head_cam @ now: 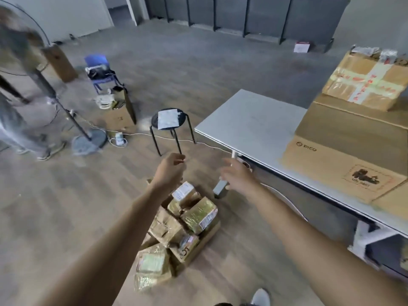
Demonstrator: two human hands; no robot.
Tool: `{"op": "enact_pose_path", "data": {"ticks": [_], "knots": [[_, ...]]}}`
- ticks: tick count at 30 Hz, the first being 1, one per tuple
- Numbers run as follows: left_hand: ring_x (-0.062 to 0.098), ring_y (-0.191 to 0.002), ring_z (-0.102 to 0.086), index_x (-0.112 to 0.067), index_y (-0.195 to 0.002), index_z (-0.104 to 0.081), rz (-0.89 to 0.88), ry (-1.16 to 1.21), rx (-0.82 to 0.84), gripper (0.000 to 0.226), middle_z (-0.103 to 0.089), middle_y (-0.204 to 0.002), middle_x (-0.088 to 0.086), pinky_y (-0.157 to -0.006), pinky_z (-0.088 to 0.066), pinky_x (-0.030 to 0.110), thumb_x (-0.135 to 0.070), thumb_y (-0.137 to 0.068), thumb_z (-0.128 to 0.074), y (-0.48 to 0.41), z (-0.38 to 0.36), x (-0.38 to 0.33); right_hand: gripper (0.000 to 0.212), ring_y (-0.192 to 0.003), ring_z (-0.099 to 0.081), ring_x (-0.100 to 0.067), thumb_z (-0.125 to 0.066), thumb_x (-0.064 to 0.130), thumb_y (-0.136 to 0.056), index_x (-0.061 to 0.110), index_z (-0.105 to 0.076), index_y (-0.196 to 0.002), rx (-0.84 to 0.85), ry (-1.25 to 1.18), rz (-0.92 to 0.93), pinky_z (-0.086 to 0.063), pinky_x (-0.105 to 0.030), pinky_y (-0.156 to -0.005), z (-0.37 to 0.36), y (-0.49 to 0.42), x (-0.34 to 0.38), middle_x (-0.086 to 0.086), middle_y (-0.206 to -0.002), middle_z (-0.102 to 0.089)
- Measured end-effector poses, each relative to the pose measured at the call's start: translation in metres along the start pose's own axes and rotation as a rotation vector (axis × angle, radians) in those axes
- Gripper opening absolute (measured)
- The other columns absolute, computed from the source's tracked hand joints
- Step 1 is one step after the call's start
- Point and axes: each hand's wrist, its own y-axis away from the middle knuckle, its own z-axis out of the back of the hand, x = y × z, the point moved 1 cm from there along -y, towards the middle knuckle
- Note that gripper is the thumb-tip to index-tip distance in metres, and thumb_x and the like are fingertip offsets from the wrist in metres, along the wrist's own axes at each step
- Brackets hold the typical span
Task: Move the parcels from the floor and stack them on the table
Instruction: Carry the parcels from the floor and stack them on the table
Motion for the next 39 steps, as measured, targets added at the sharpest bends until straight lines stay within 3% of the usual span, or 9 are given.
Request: {"op": "enact_pose_path", "data": {"ticks": [5,11,14,22,25,29,33,37,39], "knots": [[0.026,-0.089,-0.062,-0.008,-0.112,-0.06,0.084,0.053,0.003,0.031,-0.066,-0.101,0.011,-0.081,-0.054,0.046,-0.014,-0.082,-0.055,0.031,0.084,0.074,0.042,-0.101,-0.064,-0.016,-0.049,0.021,-0.097,0.027,-0.044,-0.138,0.081,0.003,-0.063,-0.054,-0.028,-0.067,-0.114,0.019,-0.002,0.003,-0.121,-0.058],[0.019,-0.081,-0.061,-0.01,-0.112,-0.058,0.2,0.031,0.034,0.025,-0.063,-0.098,0.005,-0.079,-0.056,0.047,-0.004,-0.09,-0.048,0.037,0.133,0.158,0.04,-0.093,-0.068,-0.028,-0.049,0.029,-0.088,0.033,-0.05,-0.127,0.068,0.024,-0.179,-0.059,-0.042,-0.075,-0.185,0.035,-0.022,0.015,-0.095,-0.066],[0.024,-0.079,-0.059,-0.009,-0.113,-0.058,0.261,0.034,0.04,0.027,-0.063,-0.099,0.009,-0.078,-0.055,0.05,-0.004,-0.088,-0.047,0.03,0.137,0.183,0.043,-0.088,-0.07,-0.025,-0.048,0.032,-0.083,0.033,-0.052,-0.126,0.062,0.044,-0.212,-0.06,-0.043,-0.075,-0.2,0.029,-0.032,0.014,-0.1,-0.064],[0.008,-0.064,-0.058,-0.004,-0.114,-0.055,0.433,0.049,-0.013,0.027,-0.058,-0.09,0.005,-0.042,-0.046,0.014,0.0,-0.089,-0.045,-0.014,0.124,0.237,0.042,-0.094,-0.067,-0.015,-0.049,0.024,-0.094,0.028,-0.047,-0.135,0.184,0.017,-0.311,-0.059,-0.031,-0.072,-0.232,-0.021,-0.074,0.003,-0.121,-0.06],[0.007,-0.063,-0.057,-0.004,-0.116,-0.056,0.48,0.013,-0.008,0.03,-0.059,-0.09,0.004,-0.05,-0.049,0.022,-0.001,-0.088,-0.045,-0.047,0.107,0.264,0.042,-0.092,-0.068,-0.022,-0.048,0.02,-0.096,0.022,-0.046,-0.137,0.215,0.02,-0.344,-0.057,-0.033,-0.07,-0.246,-0.049,-0.097,-0.002,-0.122,-0.06],[0.017,-0.08,-0.061,-0.009,-0.127,-0.053,0.514,-0.099,0.064,0.041,-0.059,-0.118,0.007,-0.065,-0.05,0.031,-0.006,-0.087,-0.047,-0.098,0.076,0.317,0.043,-0.092,-0.064,-0.018,-0.049,0.02,-0.094,0.018,-0.047,-0.137,0.189,0.031,-0.41,-0.056,-0.04,-0.083,-0.267,-0.092,-0.149,-0.008,-0.123,-0.061],[0.02,-0.081,-0.062,-0.018,-0.143,-0.035,0.443,-0.345,0.17,0.059,-0.041,-0.141,0.012,-0.05,-0.046,0.022,-0.008,-0.085,-0.048,-0.148,0.044,0.396,0.045,-0.095,-0.063,-0.014,-0.051,0.027,-0.096,0.026,-0.041,-0.14,0.177,0.07,-0.501,-0.055,-0.039,-0.087,-0.293,-0.124,-0.221,-0.004,-0.123,-0.061],[0.034,-0.128,-0.044,-0.019,-0.15,-0.022,0.392,-0.543,0.256,0.073,-0.026,-0.154,0.012,-0.094,-0.05,0.045,-0.005,-0.084,-0.051,-0.199,0.018,0.477,0.06,-0.113,-0.059,-0.022,-0.049,0.031,-0.099,0.03,-0.02,-0.151,0.127,0.125,-0.584,-0.052,-0.045,-0.095,-0.325,-0.148,-0.294,-0.007,-0.146,-0.045],[0.023,-0.11,-0.057,-0.02,-0.15,-0.021,0.427,-0.529,0.324,0.071,-0.032,-0.153,0.013,-0.078,-0.051,0.028,-0.006,-0.087,-0.049,-0.215,0.01,0.506,0.066,-0.117,-0.057,-0.023,-0.05,0.034,-0.098,0.027,-0.014,-0.154,0.141,0.148,-0.605,-0.049,-0.047,-0.099,-0.343,-0.155,-0.319,-0.007,-0.149,-0.041]]}}
